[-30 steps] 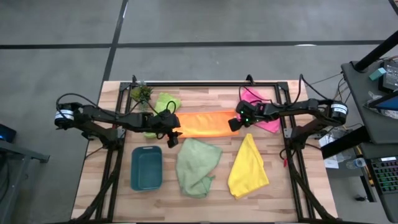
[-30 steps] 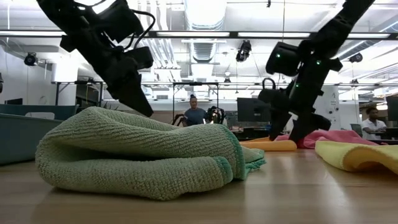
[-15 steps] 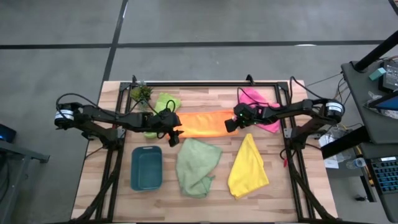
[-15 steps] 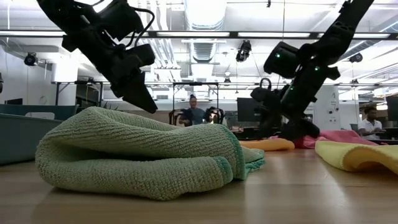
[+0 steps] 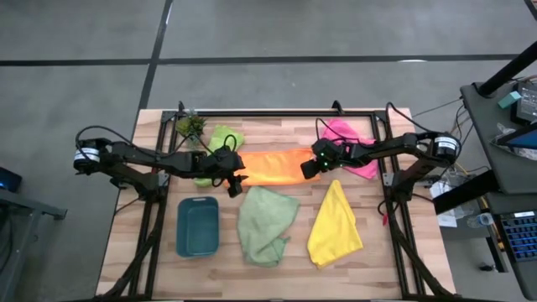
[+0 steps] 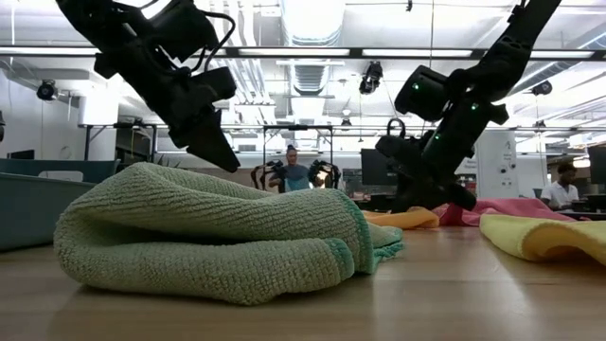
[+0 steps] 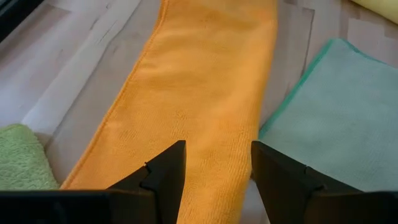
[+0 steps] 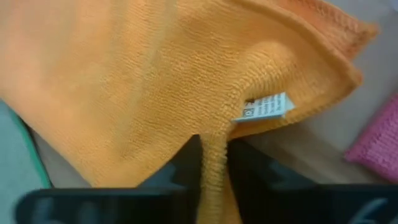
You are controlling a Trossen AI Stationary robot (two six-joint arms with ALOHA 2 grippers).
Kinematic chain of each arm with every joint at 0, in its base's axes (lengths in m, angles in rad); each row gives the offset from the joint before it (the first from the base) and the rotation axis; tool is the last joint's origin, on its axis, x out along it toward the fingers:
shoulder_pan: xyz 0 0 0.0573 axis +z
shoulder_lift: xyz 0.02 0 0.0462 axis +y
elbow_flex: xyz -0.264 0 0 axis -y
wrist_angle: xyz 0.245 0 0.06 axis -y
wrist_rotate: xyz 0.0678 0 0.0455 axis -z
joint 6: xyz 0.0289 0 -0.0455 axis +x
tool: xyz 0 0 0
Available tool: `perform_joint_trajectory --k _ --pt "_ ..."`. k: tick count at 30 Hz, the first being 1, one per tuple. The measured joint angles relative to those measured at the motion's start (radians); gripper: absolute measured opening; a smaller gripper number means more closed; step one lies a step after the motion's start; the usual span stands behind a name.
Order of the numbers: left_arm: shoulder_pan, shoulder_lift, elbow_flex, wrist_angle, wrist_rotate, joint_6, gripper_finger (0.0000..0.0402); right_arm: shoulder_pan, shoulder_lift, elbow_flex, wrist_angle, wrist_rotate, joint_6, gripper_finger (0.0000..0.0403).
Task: Fold microfiber towels
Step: Fold the orange microfiber cloth
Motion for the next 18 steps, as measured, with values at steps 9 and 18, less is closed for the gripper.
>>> perform_joint_trajectory --k 9,18 --pt "0.0 0.0 -0.002 -0.075 -0.025 0.002 0.0167 -0.003 -0.092 0.001 -0.05 0.001 -0.096 0.0013" --pt "0.001 0.0 -0.039 -0.118 -0.1 -0.001 0.0167 -0.003 -0.315 0.002 -0.305 0.13 -0.107 0.0012"
